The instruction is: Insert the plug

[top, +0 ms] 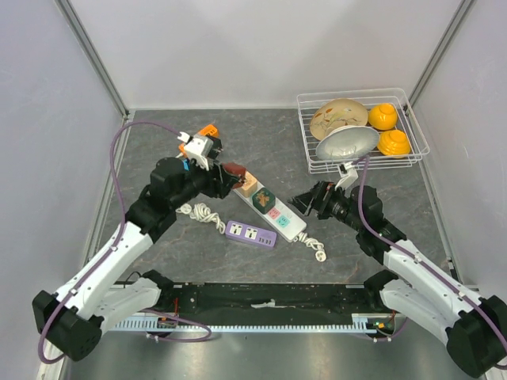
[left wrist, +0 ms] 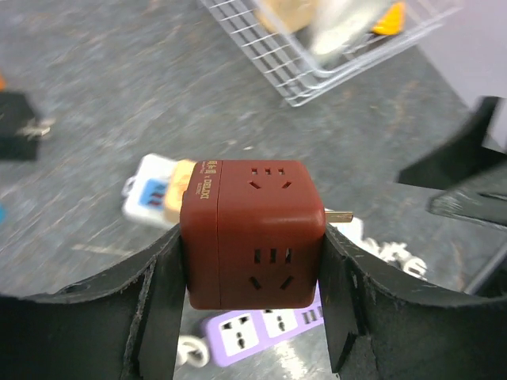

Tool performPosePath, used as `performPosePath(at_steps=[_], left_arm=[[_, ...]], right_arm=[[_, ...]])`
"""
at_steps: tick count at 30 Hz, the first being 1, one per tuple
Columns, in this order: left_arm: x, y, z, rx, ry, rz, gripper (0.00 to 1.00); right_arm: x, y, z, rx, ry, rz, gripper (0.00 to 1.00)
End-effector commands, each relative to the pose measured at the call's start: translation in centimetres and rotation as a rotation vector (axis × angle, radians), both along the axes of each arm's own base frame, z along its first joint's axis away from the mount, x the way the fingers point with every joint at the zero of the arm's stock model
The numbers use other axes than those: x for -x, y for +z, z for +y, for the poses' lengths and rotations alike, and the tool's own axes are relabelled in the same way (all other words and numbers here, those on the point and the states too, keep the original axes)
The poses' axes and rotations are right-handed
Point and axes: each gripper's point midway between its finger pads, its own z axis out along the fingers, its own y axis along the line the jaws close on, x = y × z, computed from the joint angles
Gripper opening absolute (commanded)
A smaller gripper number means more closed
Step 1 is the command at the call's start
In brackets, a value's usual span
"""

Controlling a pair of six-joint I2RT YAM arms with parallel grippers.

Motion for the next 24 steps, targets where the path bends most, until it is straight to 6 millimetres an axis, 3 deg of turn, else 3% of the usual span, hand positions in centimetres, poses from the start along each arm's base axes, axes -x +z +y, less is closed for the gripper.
performPosePath(at_steps=[1, 5, 8, 10, 14, 18, 24], left_arm=[[1.8, 5.2, -3.8, 0.096, -0.123, -0.268, 0.02], [3.8, 5.8, -6.4, 0.089, -0.207, -0.319, 0.02], [4.1, 5.5, -7.5, 0.073, -0.225, -0.309, 0.02], [4.0, 5.7, -7.7, 0.062, -0.207, -0.3, 0.02], [4.6, 4.6, -9.2, -0.003, -0.219, -0.288, 0.02], [4.8, 2.8, -10.0, -0.115, -0.216, -0.28, 0.02], [5.5, 2.6, -11.5, -0.202, -0.247, -0.31, 0.02]], right_arm=[[0.1, 5.5, 2.2, -0.277, -0.036, 0.015, 0.98], [0.6, 7.9, 3.1, -0.415, -0.043, 0.035, 0.98], [0.9, 9.1, 3.7, -0.435, -0.024, 0.001, 0.98], [1.0, 9.4, 4.0, -0.402, -0.013, -0.026, 0.98], [0.8, 9.4, 4.1, -0.312, -0.005, -0.076, 0.98], [0.6, 10.8, 4.4, -0.256, 0.013, -0.125, 0.98], [0.7, 10.1, 5.8, -0.176, 0.078, -0.113, 0.98]])
